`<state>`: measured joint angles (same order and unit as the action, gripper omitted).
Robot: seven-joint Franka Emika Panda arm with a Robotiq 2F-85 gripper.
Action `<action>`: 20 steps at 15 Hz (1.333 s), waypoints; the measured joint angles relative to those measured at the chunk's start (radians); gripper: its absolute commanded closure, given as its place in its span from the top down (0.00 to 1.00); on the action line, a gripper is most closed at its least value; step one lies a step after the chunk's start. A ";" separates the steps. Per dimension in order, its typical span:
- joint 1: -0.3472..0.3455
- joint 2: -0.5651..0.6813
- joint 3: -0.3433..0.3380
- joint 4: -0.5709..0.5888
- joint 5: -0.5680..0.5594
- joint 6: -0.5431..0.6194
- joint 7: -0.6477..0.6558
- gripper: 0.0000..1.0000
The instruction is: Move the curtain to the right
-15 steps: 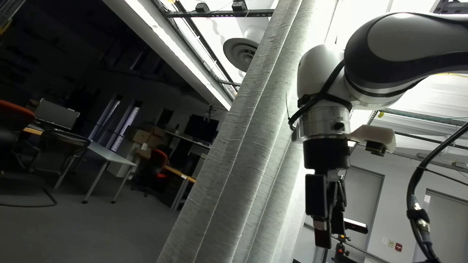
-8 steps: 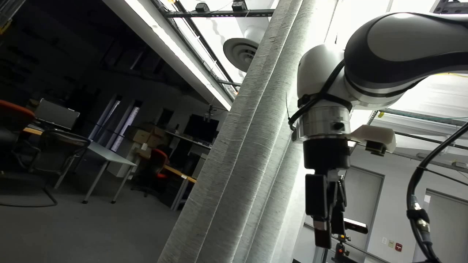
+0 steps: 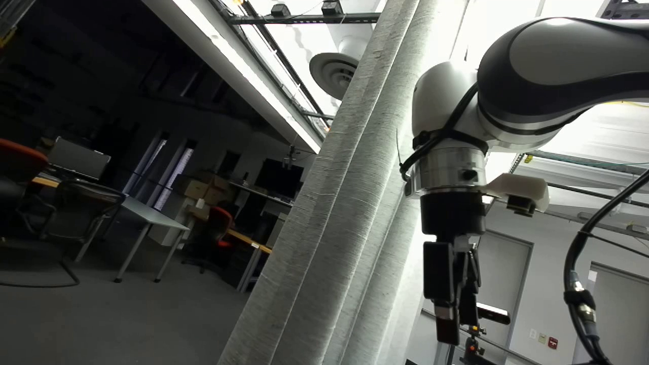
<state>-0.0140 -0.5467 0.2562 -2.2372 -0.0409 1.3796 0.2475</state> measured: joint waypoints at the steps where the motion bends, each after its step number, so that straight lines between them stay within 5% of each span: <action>1: 0.000 0.000 0.000 0.000 0.000 0.000 0.000 1.00; 12: 0.004 -0.007 -0.012 0.008 0.000 0.023 0.029 1.00; 20: 0.005 -0.101 -0.020 0.030 -0.036 0.214 0.066 1.00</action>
<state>-0.0088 -0.6480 0.2359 -2.2077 -0.0765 1.5933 0.3137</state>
